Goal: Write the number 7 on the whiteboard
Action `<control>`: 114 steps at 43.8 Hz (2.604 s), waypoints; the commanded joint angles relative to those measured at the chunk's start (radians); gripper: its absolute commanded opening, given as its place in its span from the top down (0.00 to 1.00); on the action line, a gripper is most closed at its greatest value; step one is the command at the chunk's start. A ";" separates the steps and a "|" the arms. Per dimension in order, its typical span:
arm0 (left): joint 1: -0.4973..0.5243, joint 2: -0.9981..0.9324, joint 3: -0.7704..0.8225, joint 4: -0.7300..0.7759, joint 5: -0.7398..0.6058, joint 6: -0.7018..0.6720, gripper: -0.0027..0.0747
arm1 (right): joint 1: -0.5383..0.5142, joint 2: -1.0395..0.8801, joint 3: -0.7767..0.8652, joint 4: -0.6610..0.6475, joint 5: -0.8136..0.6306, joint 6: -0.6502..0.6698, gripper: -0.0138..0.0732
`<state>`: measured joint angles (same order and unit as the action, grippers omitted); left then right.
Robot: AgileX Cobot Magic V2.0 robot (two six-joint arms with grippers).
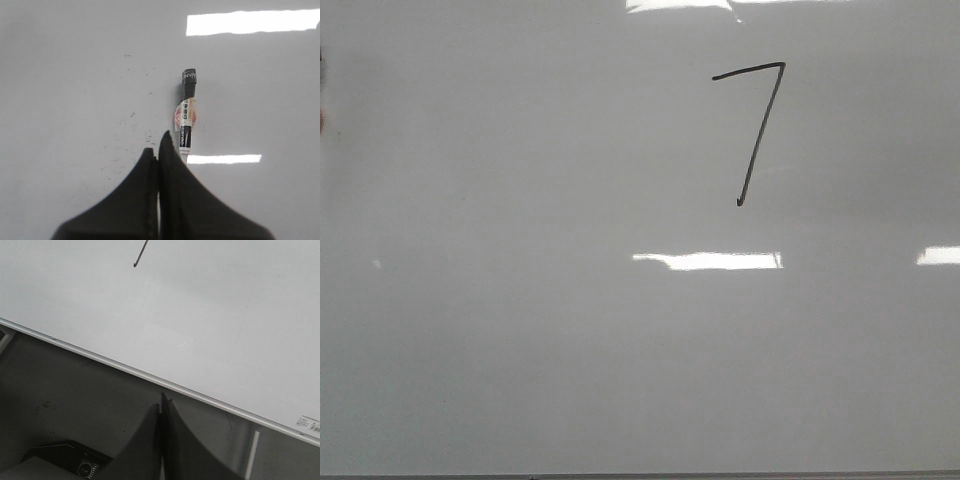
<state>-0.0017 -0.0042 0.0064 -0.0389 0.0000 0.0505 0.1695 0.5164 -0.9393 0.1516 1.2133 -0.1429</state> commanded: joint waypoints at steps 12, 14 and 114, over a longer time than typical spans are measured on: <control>0.001 -0.015 0.003 0.001 -0.079 0.000 0.99 | -0.099 -0.232 0.283 -0.016 -0.462 -0.013 0.92; 0.001 -0.015 0.003 0.001 -0.079 0.000 0.99 | -0.111 -0.280 0.349 -0.016 -0.535 -0.013 0.92; 0.001 -0.015 0.003 0.001 -0.079 0.000 0.99 | -0.167 -0.546 0.962 -0.172 -1.322 0.209 0.92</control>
